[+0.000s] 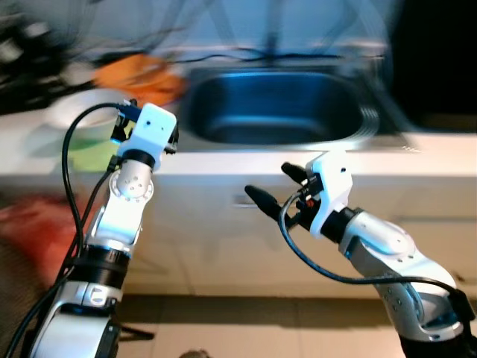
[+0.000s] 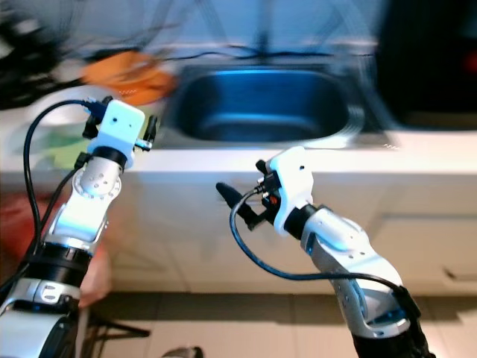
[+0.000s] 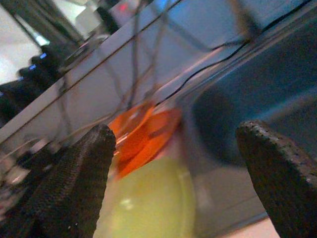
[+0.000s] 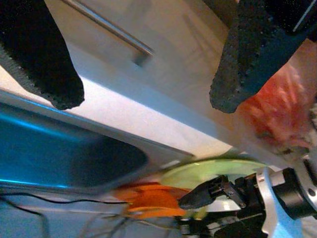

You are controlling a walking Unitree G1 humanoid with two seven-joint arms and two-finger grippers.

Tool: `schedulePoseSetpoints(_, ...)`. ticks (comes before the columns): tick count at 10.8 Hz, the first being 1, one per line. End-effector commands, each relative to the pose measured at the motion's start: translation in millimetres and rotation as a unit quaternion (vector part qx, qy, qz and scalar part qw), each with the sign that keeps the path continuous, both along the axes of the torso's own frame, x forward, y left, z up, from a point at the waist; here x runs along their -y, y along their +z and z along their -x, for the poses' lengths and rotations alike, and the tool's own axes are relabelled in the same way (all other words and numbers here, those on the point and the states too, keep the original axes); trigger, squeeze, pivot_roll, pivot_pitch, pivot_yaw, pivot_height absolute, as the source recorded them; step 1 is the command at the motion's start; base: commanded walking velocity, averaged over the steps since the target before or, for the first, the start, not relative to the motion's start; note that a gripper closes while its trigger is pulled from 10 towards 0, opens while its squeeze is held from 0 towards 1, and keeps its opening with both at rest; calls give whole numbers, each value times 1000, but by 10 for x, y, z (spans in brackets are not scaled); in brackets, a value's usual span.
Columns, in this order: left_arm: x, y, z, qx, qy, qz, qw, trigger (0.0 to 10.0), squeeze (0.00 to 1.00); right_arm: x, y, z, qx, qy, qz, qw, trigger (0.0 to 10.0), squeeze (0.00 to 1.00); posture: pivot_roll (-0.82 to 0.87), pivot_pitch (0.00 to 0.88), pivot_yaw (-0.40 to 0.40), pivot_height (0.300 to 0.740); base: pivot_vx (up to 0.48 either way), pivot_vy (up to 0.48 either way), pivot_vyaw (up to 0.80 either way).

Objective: Kitchen organization

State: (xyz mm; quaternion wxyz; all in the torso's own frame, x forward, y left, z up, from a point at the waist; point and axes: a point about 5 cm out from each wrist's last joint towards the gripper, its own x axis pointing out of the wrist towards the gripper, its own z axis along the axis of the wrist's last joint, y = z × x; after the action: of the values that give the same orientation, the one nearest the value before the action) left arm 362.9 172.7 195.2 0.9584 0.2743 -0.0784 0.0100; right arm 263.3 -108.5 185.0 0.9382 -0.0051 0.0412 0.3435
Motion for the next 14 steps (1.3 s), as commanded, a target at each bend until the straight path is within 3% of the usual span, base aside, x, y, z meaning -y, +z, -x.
schedulePoseSetpoints(1,-53,42,-15,8,10,1,1000,10000,0,-2,24,-2,7,-1,-1,1000,10000,0,39,28,50,740,0,-330,0)
schedulePoseSetpoints(9,-111,71,-29,11,23,39,999,10000,0,-8,89,-11,23,-1,-7,1000,10000,0,38,26,51,740,0,-38,0)
schedulePoseSetpoints(14,-109,278,-25,47,16,63,997,10000,0,12,210,-31,50,-15,-34,998,10000,0,41,26,54,740,0,0,0)
